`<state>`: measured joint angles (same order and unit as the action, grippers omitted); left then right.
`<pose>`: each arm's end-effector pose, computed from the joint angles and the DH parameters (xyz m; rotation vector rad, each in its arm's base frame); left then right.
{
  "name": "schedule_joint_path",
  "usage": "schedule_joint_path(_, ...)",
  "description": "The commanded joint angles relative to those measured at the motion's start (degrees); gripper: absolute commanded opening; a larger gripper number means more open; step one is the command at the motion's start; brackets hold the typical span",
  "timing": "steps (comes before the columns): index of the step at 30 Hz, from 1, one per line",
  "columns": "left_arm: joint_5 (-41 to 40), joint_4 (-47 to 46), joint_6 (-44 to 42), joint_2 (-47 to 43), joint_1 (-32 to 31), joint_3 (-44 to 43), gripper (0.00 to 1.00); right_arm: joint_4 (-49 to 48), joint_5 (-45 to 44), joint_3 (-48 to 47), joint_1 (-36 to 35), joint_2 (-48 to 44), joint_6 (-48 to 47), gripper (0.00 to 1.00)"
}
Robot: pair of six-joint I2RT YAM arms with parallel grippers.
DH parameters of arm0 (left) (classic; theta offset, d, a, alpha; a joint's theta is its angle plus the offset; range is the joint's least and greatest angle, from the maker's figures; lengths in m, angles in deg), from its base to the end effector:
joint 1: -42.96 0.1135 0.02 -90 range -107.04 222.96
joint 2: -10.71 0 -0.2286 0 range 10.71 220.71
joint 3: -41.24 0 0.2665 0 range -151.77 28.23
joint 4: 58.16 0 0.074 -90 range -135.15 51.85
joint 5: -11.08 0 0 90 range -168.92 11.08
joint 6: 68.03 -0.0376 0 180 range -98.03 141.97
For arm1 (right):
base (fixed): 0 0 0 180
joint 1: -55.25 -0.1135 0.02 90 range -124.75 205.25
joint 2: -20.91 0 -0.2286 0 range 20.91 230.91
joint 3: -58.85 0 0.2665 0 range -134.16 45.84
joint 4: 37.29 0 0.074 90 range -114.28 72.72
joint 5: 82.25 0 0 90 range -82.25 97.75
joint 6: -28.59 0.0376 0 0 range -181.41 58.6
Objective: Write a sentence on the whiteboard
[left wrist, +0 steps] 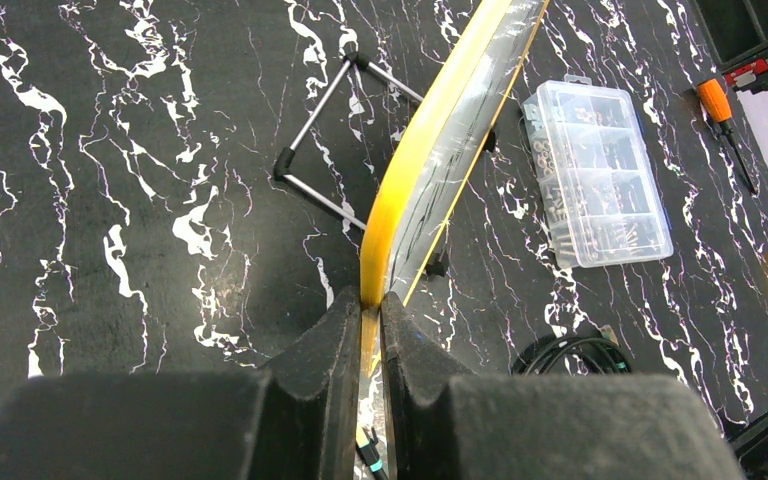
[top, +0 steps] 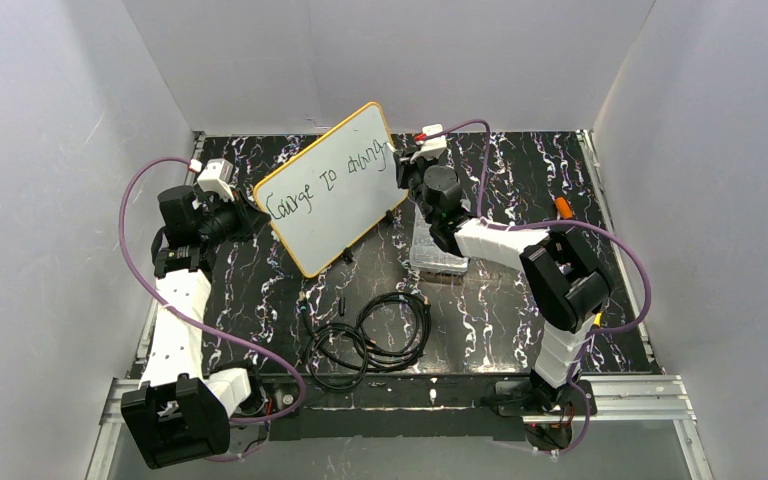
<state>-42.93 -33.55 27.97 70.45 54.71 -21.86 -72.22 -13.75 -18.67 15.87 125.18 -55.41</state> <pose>0.2670 0.0330 0.2887 0.1213 1.9003 -0.5392 0.3351 0.2572 0.2306 -0.1095 1.4450 0.3822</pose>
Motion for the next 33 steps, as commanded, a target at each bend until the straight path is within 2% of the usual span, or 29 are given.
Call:
schedule_joint_path(1,0.46,0.36,-0.38,-0.18,-0.28,-0.36,0.00,-4.48,2.42,-1.54,0.18,-1.52,-0.81,0.01)
schedule_joint_path(17,0.74,0.27,-0.29,-0.30,-0.24,-0.36,0.00,-4.72,4.21,2.34,-0.03,-3.00,-0.60,0.01)
schedule_joint_path(33,0.50,0.27,-0.29,-0.19,-0.24,-0.28,0.00,-2.94,1.04,2.94,-0.18,-1.28,-0.27,0.01)
